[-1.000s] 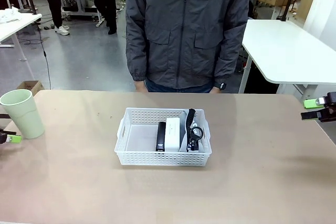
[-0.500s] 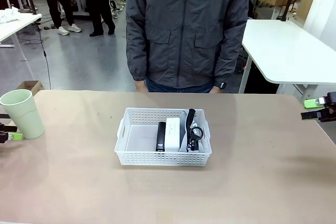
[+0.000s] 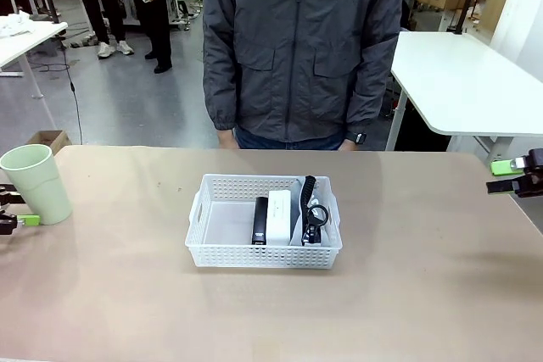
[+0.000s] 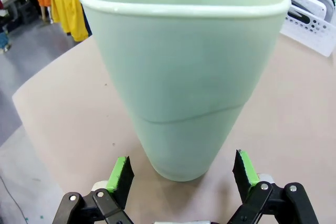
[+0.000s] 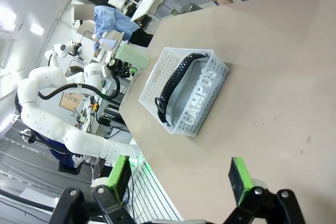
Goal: Efficiently arrange items inside the basket to fit them all.
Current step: Pick up the Reusable plastic cup and place it inside the Organizing basket.
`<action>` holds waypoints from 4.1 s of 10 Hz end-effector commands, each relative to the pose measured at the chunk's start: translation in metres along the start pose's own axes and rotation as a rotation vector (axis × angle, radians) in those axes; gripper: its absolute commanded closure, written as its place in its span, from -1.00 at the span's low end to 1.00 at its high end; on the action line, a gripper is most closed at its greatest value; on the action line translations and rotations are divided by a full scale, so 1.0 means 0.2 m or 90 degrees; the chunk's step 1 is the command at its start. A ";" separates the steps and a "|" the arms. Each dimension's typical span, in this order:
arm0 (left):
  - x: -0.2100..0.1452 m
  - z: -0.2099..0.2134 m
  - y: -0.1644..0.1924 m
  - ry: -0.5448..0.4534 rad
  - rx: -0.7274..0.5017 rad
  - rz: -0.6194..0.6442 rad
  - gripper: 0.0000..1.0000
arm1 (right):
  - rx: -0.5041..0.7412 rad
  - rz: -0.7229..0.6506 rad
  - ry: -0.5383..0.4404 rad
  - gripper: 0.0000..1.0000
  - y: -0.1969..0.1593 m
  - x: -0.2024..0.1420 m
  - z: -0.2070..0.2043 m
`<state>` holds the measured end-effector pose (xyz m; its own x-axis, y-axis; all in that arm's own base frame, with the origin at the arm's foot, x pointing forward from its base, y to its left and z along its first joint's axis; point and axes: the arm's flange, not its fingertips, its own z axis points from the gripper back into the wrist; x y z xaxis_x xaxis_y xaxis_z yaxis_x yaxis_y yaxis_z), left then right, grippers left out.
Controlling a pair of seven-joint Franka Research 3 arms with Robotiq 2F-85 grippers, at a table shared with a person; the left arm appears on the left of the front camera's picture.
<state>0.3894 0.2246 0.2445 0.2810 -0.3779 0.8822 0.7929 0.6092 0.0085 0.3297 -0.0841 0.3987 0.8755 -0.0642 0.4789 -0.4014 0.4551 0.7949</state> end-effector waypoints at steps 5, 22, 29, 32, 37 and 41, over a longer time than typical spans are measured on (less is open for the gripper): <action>-0.06 -0.10 0.02 -0.074 0.000 -0.021 -1.00 | 0.004 -0.009 -0.006 -1.00 0.01 0.01 -0.01; 0.18 -0.19 0.01 -0.202 -0.041 -0.020 -0.83 | 0.004 -0.009 -0.006 -1.00 0.01 0.01 -0.01; 0.43 -0.01 -0.08 -0.243 -0.048 0.105 0.43 | 0.004 -0.009 -0.006 -1.00 0.01 0.01 -0.01; 0.80 0.07 -0.31 -0.186 -0.071 0.003 1.00 | 0.004 -0.009 -0.006 -1.00 0.01 0.01 -0.01; 0.91 0.10 -0.32 -0.179 -0.078 0.006 0.43 | 0.004 -0.009 -0.006 -1.00 0.01 0.01 -0.01; 0.91 0.10 -0.32 -0.179 -0.078 0.006 0.43 | 0.004 -0.009 -0.006 -1.00 0.01 0.01 -0.01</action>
<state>0.3772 0.1302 0.4105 0.1677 -0.1597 0.9728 0.8578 0.5100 -0.0642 0.3297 -0.0841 0.3988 0.8757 -0.0635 0.4787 -0.4014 0.4555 0.7946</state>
